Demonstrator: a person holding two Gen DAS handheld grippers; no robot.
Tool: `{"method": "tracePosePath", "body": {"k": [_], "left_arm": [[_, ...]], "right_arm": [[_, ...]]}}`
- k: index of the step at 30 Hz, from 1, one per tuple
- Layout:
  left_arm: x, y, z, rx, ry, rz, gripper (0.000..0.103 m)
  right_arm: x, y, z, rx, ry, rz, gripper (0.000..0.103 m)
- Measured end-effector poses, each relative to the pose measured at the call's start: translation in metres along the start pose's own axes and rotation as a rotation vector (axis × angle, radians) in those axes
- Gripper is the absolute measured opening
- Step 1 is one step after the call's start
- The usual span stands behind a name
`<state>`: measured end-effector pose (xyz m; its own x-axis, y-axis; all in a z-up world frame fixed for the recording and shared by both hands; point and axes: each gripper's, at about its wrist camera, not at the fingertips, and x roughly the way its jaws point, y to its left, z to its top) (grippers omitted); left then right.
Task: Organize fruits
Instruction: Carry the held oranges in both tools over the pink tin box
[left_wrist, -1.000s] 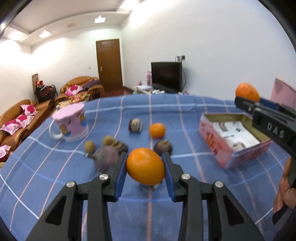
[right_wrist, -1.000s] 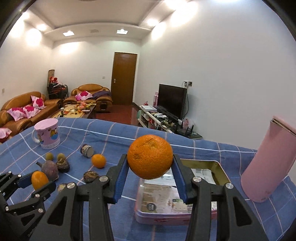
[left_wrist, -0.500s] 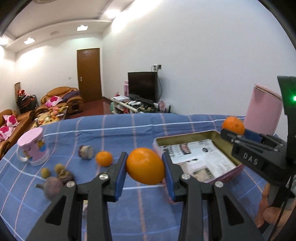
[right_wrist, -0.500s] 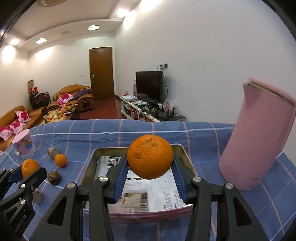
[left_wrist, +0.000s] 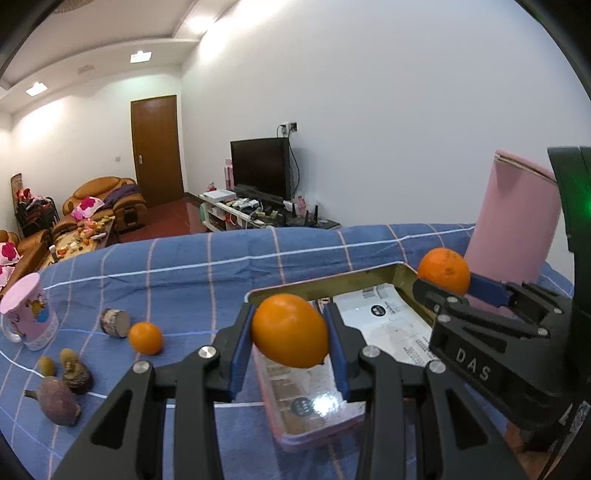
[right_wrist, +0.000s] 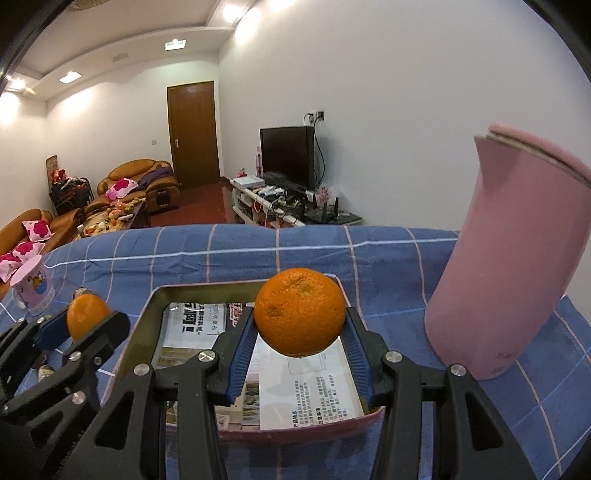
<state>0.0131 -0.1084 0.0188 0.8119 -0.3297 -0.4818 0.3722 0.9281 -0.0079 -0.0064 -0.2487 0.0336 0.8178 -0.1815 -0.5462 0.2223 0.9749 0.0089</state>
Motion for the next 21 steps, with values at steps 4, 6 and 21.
{"method": "tracePosePath", "body": {"k": [4, 6, 21], "left_arm": [[0.011, -0.006, 0.002, -0.009, 0.023, -0.002, 0.039], [0.015, -0.009, 0.001, -0.007, 0.032, 0.002, 0.039], [0.033, -0.003, -0.007, -0.02, 0.093, 0.056, 0.039]], "right_arm": [[0.01, -0.007, -0.002, 0.016, 0.043, 0.016, 0.049], [0.013, -0.008, -0.002, 0.014, 0.054, 0.02, 0.049], [0.033, 0.003, -0.011, -0.015, 0.142, 0.064, 0.049]]}}
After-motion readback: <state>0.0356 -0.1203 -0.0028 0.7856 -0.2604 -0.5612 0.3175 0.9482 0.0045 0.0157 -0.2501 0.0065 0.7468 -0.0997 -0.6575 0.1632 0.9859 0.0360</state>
